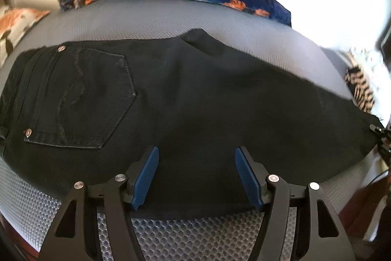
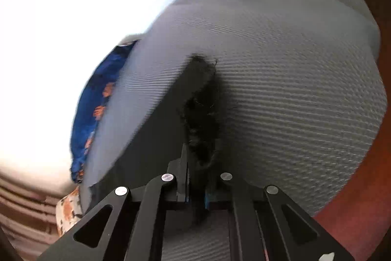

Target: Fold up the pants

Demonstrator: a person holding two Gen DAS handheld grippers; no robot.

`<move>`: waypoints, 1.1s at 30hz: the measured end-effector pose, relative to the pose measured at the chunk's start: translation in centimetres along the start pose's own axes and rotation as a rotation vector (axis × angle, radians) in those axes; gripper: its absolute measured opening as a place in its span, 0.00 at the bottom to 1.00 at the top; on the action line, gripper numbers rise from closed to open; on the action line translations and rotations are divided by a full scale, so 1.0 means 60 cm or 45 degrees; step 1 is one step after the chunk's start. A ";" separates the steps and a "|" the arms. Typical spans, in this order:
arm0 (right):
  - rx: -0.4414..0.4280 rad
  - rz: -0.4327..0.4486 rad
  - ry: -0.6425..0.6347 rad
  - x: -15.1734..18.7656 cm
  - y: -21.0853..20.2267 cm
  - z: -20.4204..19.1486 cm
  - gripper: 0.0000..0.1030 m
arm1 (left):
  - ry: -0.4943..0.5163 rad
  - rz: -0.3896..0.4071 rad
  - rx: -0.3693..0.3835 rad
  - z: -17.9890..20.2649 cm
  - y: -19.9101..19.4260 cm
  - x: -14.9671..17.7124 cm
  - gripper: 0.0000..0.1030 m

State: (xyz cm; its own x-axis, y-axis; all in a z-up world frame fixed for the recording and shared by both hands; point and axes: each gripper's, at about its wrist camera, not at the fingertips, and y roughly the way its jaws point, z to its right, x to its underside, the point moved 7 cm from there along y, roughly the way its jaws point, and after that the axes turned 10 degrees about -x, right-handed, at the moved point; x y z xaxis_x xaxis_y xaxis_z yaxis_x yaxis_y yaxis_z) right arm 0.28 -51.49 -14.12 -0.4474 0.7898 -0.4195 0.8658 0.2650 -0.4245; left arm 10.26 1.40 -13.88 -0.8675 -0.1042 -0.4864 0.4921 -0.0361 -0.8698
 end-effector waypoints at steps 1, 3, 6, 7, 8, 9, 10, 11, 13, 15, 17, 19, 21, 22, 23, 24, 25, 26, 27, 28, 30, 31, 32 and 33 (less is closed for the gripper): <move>-0.017 -0.007 -0.029 -0.001 0.002 -0.021 0.09 | -0.022 0.001 0.001 -0.007 -0.003 -0.003 0.64; -0.043 -0.041 -0.127 0.006 0.015 -0.079 0.09 | -0.064 0.013 0.011 -0.023 -0.013 -0.012 0.64; -0.102 -0.124 -0.240 0.032 0.054 -0.163 0.09 | -0.105 0.038 0.010 -0.049 -0.034 -0.025 0.64; -0.118 -0.151 -0.273 0.044 0.067 -0.186 0.09 | -0.121 0.047 0.009 -0.060 -0.042 -0.029 0.64; -0.147 -0.188 -0.306 0.059 0.087 -0.215 0.09 | -0.132 0.053 0.006 -0.068 -0.048 -0.032 0.64; -0.171 -0.221 -0.330 0.073 0.106 -0.239 0.09 | -0.144 0.057 0.000 -0.079 -0.055 -0.034 0.64; -0.197 -0.260 -0.355 0.090 0.130 -0.267 0.09 | -0.153 0.062 -0.006 -0.090 -0.062 -0.036 0.64; -0.218 -0.292 -0.379 0.108 0.148 -0.289 0.09 | -0.157 0.067 -0.010 -0.098 -0.068 -0.037 0.64; -0.252 -0.361 -0.427 0.144 0.186 -0.329 0.09 | -0.168 0.078 -0.037 -0.120 -0.081 -0.040 0.64; -0.272 -0.438 -0.468 0.186 0.220 -0.360 0.09 | -0.190 0.086 -0.047 -0.140 -0.092 -0.039 0.64; -0.274 -0.522 -0.536 0.238 0.259 -0.390 0.09 | -0.220 0.089 -0.052 -0.159 -0.101 -0.037 0.64; -0.275 -0.591 -0.598 0.283 0.280 -0.409 0.09 | -0.238 0.092 -0.053 -0.172 -0.106 -0.035 0.64; -0.280 -0.690 -0.668 0.343 0.301 -0.424 0.09 | -0.250 0.095 -0.059 -0.185 -0.111 -0.032 0.64; -0.270 -0.733 -0.718 0.375 0.308 -0.427 0.09 | -0.258 0.096 -0.057 -0.189 -0.112 -0.031 0.64; -0.261 -0.758 -0.759 0.396 0.310 -0.424 0.09 | -0.269 0.095 -0.052 -0.192 -0.113 -0.029 0.64; -0.245 -0.781 -0.808 0.419 0.317 -0.426 0.09 | -0.278 0.088 -0.044 -0.195 -0.112 -0.027 0.64; -0.220 -0.795 -0.856 0.437 0.322 -0.426 0.09 | -0.283 0.082 -0.034 -0.195 -0.111 -0.026 0.64; -0.177 -0.808 -0.916 0.458 0.329 -0.421 0.10 | -0.282 0.074 -0.019 -0.194 -0.109 -0.024 0.64; -0.157 -0.813 -0.945 0.467 0.332 -0.420 0.13 | -0.278 0.069 -0.014 -0.191 -0.108 -0.024 0.64; -0.139 -0.827 -0.964 0.478 0.336 -0.417 0.17 | -0.272 0.066 -0.007 -0.188 -0.107 -0.024 0.64; -0.142 -0.863 -0.949 0.489 0.337 -0.413 0.26 | -0.261 0.063 0.018 -0.178 -0.106 -0.027 0.64; -0.145 -0.867 -0.946 0.487 0.336 -0.413 0.31 | -0.260 0.060 0.036 -0.172 -0.106 -0.030 0.64; -0.161 -0.880 -0.942 0.491 0.331 -0.418 0.33 | -0.264 0.055 0.053 -0.168 -0.105 -0.032 0.64; -0.175 -0.888 -0.942 0.493 0.326 -0.422 0.34 | -0.272 0.044 0.082 -0.160 -0.104 -0.035 0.64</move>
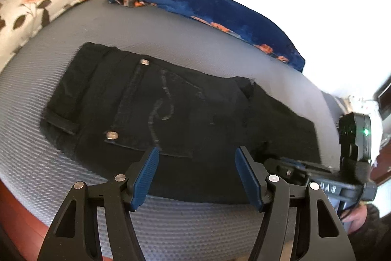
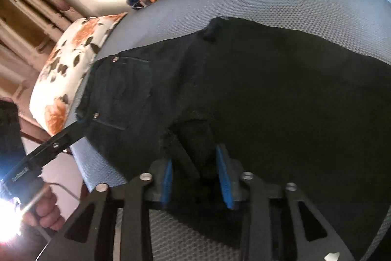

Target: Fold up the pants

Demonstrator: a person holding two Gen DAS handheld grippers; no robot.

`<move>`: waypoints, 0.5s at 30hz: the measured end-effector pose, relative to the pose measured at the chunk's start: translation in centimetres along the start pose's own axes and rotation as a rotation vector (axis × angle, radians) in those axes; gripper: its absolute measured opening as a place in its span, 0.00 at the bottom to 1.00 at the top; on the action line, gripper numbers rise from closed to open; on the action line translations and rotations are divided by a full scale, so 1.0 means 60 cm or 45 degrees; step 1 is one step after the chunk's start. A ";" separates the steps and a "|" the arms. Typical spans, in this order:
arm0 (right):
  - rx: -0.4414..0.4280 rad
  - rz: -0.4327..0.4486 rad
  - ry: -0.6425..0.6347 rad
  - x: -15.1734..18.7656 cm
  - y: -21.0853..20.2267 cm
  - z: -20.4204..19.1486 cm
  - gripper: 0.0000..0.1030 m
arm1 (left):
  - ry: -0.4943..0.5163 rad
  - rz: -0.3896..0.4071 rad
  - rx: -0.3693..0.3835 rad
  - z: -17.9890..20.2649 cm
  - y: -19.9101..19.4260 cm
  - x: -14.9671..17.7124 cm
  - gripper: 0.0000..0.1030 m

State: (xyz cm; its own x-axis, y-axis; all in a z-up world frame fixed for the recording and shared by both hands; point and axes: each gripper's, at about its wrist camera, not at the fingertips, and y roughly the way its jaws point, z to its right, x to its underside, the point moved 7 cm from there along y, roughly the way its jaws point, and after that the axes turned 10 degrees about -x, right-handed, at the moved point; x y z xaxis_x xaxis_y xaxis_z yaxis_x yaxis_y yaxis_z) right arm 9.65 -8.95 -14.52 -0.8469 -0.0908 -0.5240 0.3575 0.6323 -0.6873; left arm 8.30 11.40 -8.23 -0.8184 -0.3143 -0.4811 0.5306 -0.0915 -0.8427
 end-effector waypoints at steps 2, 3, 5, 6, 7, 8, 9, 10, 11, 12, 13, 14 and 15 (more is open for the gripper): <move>-0.024 0.012 0.002 0.006 -0.016 -0.008 0.36 | -0.001 -0.032 0.061 0.017 0.003 0.000 0.64; -0.032 0.028 0.007 0.009 -0.028 -0.010 0.38 | 0.006 -0.047 0.085 0.025 0.005 0.000 0.64; -0.022 0.094 0.032 0.011 -0.064 -0.007 0.44 | 0.013 -0.094 0.146 0.042 0.012 0.003 0.64; -0.017 0.123 0.046 0.014 -0.080 -0.002 0.48 | 0.012 -0.123 0.167 0.049 0.016 0.004 0.64; -0.014 0.158 0.077 0.017 -0.101 0.007 0.49 | 0.003 -0.168 0.203 0.057 0.025 0.008 0.64; -0.012 0.185 0.110 0.023 -0.119 0.018 0.49 | -0.011 -0.206 0.230 0.062 0.030 0.011 0.64; -0.005 0.211 0.140 0.026 -0.133 0.026 0.49 | -0.034 -0.262 0.266 0.068 0.040 0.016 0.64; 0.006 0.242 0.171 0.030 -0.149 0.039 0.50 | -0.066 -0.314 0.296 0.072 0.050 0.019 0.63; 0.013 0.258 0.190 0.029 -0.156 0.045 0.50 | -0.088 -0.351 0.315 0.075 0.057 0.023 0.62; 0.022 0.286 0.220 0.033 -0.170 0.058 0.50 | -0.120 -0.390 0.341 0.078 0.066 0.024 0.61; 0.025 0.304 0.237 0.034 -0.177 0.065 0.50 | -0.154 -0.426 0.368 0.080 0.073 0.026 0.59; 0.027 0.324 0.260 0.037 -0.187 0.075 0.50 | -0.174 -0.455 0.384 0.084 0.079 0.028 0.56; 0.026 0.341 0.287 0.040 -0.194 0.085 0.50 | -0.201 -0.489 0.396 0.086 0.087 0.028 0.51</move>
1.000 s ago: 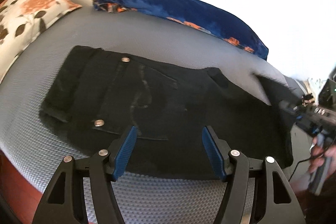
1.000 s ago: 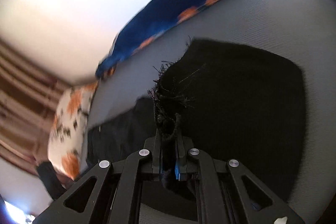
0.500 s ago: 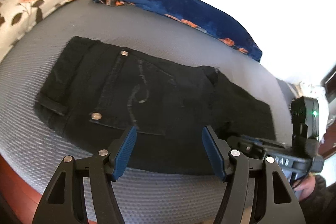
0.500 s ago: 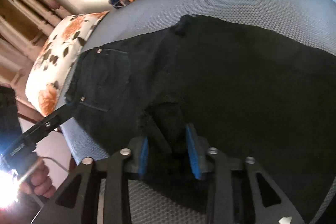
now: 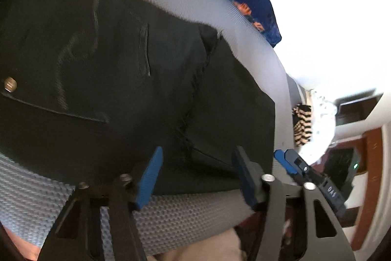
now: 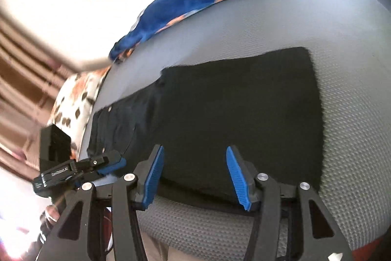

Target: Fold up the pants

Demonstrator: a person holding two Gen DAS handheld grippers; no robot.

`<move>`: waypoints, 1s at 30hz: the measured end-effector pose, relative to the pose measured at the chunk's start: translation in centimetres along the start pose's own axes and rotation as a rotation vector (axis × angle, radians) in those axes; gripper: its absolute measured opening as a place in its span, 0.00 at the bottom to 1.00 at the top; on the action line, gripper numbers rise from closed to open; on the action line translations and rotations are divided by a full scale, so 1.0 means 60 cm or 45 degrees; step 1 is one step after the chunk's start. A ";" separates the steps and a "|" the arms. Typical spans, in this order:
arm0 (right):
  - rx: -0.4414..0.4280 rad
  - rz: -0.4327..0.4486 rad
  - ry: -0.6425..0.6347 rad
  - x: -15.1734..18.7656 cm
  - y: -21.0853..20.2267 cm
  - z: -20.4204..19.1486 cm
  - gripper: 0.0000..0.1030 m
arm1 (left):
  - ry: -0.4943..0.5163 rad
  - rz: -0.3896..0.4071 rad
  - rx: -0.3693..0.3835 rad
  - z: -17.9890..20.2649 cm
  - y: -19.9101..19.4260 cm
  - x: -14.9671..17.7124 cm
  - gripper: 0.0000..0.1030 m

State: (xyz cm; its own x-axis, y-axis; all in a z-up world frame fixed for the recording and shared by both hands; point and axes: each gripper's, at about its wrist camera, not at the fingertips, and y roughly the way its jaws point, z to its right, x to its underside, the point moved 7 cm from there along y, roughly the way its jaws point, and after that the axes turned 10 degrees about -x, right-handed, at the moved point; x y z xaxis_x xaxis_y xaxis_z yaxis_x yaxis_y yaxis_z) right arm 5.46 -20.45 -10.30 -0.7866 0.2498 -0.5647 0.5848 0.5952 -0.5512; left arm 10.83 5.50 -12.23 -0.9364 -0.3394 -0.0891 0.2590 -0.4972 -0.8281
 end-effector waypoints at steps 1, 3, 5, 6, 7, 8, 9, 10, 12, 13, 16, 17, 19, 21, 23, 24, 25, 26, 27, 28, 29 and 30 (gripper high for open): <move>-0.001 0.010 0.019 -0.001 -0.005 0.008 0.50 | -0.024 -0.025 0.005 -0.001 0.008 -0.001 0.48; -0.001 0.031 0.065 -0.002 -0.012 0.025 0.50 | -0.051 -0.060 -0.022 -0.002 0.020 -0.006 0.48; -0.005 0.035 0.091 -0.003 -0.012 0.034 0.50 | -0.057 -0.088 -0.036 0.001 0.030 -0.006 0.47; -0.008 0.039 0.107 -0.003 -0.012 0.038 0.50 | -0.063 -0.096 -0.031 0.001 0.034 -0.005 0.46; -0.010 0.040 0.111 -0.003 -0.010 0.039 0.50 | -0.068 -0.105 -0.022 0.002 0.038 -0.005 0.46; -0.009 0.041 0.115 -0.003 -0.010 0.042 0.50 | -0.071 -0.111 -0.012 0.008 0.042 -0.006 0.46; -0.007 0.043 0.117 -0.004 -0.010 0.044 0.50 | -0.070 -0.114 -0.010 0.010 0.046 -0.008 0.46; -0.007 0.044 0.119 -0.003 -0.011 0.047 0.50 | -0.065 -0.117 -0.005 0.017 0.051 -0.009 0.46; -0.014 0.048 0.136 -0.004 -0.010 0.051 0.50 | -0.047 -0.126 0.004 0.031 0.061 -0.009 0.43; -0.014 0.047 0.140 -0.004 -0.010 0.052 0.50 | -0.030 -0.130 0.004 0.038 0.068 -0.008 0.30; 0.006 0.037 0.145 -0.003 -0.007 0.061 0.50 | 0.011 -0.142 -0.062 0.047 0.084 0.002 0.09; 0.017 0.029 0.149 -0.002 -0.006 0.063 0.50 | 0.022 -0.117 -0.070 0.050 0.081 0.004 0.09; 0.044 0.013 0.153 0.001 -0.007 0.069 0.50 | 0.061 -0.062 -0.054 0.062 0.059 0.012 0.09; 0.074 -0.004 0.143 0.005 -0.012 0.074 0.50 | 0.079 -0.023 -0.044 0.063 0.040 0.022 0.09; 0.116 -0.024 0.119 0.011 -0.014 0.079 0.50 | 0.085 -0.025 -0.068 0.056 0.040 0.033 0.08; 0.141 -0.042 0.108 0.017 -0.014 0.084 0.50 | 0.072 -0.035 -0.077 0.052 0.047 0.036 0.08; 0.155 -0.067 0.112 0.025 -0.011 0.090 0.49 | 0.057 -0.050 -0.085 0.044 0.053 0.041 0.08; 0.159 -0.086 0.117 0.031 -0.007 0.094 0.49 | 0.051 -0.054 -0.094 0.038 0.059 0.044 0.09; 0.164 -0.093 0.121 0.035 -0.004 0.097 0.49 | 0.048 -0.053 -0.098 0.033 0.066 0.044 0.09; 0.170 -0.097 0.121 0.038 -0.001 0.099 0.49 | 0.048 -0.048 -0.095 0.032 0.068 0.043 0.09; 0.184 -0.100 0.111 0.039 0.002 0.100 0.49 | 0.070 -0.052 -0.111 0.037 0.069 0.040 0.09; 0.200 -0.109 0.097 0.040 0.004 0.098 0.49 | 0.089 -0.052 -0.132 0.037 0.067 0.040 0.13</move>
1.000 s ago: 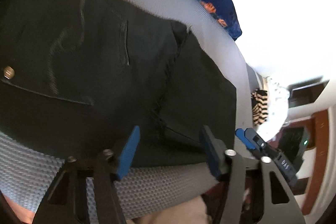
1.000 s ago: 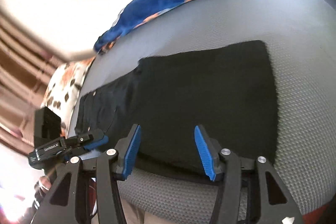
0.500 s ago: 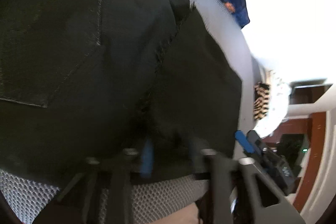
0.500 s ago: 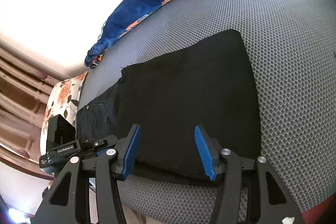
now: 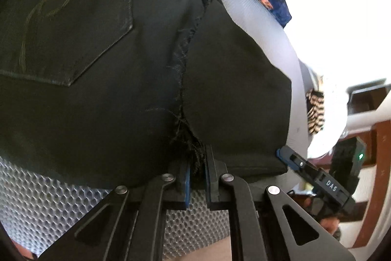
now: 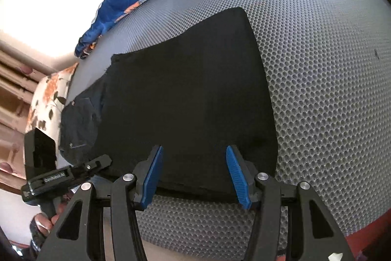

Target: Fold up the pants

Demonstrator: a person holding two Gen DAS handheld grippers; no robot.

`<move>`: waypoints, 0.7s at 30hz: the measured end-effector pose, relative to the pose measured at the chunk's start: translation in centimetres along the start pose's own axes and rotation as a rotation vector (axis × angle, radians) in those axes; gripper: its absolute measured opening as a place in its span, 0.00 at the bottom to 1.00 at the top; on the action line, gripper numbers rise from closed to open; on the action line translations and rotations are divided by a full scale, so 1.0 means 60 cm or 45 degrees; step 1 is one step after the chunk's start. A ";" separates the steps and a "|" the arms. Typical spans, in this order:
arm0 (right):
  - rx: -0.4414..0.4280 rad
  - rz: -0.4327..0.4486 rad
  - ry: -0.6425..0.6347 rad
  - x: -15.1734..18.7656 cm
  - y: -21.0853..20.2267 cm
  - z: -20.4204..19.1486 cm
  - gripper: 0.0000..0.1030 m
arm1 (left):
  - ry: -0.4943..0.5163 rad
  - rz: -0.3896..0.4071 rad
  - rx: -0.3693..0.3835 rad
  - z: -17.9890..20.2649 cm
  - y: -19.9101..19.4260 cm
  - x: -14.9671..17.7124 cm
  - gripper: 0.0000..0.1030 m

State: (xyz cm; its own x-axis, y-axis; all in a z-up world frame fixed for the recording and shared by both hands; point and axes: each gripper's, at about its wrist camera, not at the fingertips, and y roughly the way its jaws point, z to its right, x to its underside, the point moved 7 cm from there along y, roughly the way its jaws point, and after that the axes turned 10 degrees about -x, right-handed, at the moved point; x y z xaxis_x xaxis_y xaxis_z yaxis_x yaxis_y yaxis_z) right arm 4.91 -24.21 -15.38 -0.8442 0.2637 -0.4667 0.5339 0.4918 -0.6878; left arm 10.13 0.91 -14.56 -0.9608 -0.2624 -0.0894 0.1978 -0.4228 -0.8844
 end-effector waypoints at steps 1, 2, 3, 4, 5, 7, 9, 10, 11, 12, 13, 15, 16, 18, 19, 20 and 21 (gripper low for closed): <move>0.013 -0.007 -0.012 0.000 0.002 -0.004 0.49 | 0.021 0.008 -0.020 0.002 -0.003 -0.001 0.14; 0.033 -0.017 -0.033 0.000 0.003 -0.008 0.49 | 0.065 0.029 -0.064 0.008 -0.011 -0.003 0.17; 0.051 -0.029 -0.062 -0.001 0.003 -0.012 0.50 | 0.100 0.051 -0.102 0.011 -0.016 -0.005 0.22; 0.057 -0.034 -0.090 -0.003 0.002 -0.019 0.50 | 0.146 0.090 -0.139 0.017 -0.026 -0.009 0.23; 0.062 -0.021 -0.115 -0.008 -0.002 -0.025 0.50 | 0.184 0.122 -0.163 0.019 -0.035 -0.012 0.23; 0.078 0.022 -0.150 -0.022 -0.011 -0.033 0.50 | 0.259 0.200 -0.207 0.026 -0.057 -0.024 0.26; 0.123 0.085 -0.224 -0.048 -0.021 -0.040 0.50 | 0.320 0.285 -0.211 0.045 -0.070 -0.045 0.31; 0.155 0.100 -0.252 -0.060 -0.021 -0.040 0.50 | 0.353 0.317 -0.205 0.058 -0.070 -0.058 0.31; 0.195 0.114 -0.273 -0.079 -0.017 -0.037 0.49 | 0.383 0.355 -0.201 0.071 -0.068 -0.073 0.32; 0.197 0.124 -0.283 -0.093 -0.013 -0.035 0.45 | 0.406 0.383 -0.198 0.082 -0.064 -0.086 0.32; 0.201 0.133 -0.290 -0.106 -0.007 -0.033 0.39 | 0.424 0.396 -0.196 0.088 -0.060 -0.098 0.32; 0.249 0.131 -0.295 -0.129 0.005 -0.022 0.35 | 0.440 0.395 -0.197 0.103 -0.037 -0.129 0.32; 0.272 0.127 -0.301 -0.141 0.014 -0.016 0.35 | 0.438 0.381 -0.199 0.107 -0.023 -0.144 0.32; 0.306 0.115 -0.306 -0.161 0.029 -0.004 0.35 | 0.435 0.355 -0.205 0.111 0.003 -0.169 0.32; 0.325 0.110 -0.311 -0.169 0.035 0.001 0.33 | 0.432 0.345 -0.217 0.111 0.016 -0.180 0.32; 0.337 0.110 -0.316 -0.173 0.041 0.002 0.33 | 0.438 0.336 -0.221 0.108 0.025 -0.189 0.32; 0.345 0.113 -0.328 -0.179 0.046 0.003 0.33 | 0.448 0.329 -0.230 0.108 0.037 -0.200 0.32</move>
State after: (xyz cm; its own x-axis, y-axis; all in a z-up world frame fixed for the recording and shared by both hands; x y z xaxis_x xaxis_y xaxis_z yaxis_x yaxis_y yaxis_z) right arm 15.44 -25.81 -12.37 -0.7730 0.0613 -0.6315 0.6265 0.2302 -0.7446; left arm 23.33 -2.50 -12.50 -0.8980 -0.0159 -0.4397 0.4324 -0.2161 -0.8754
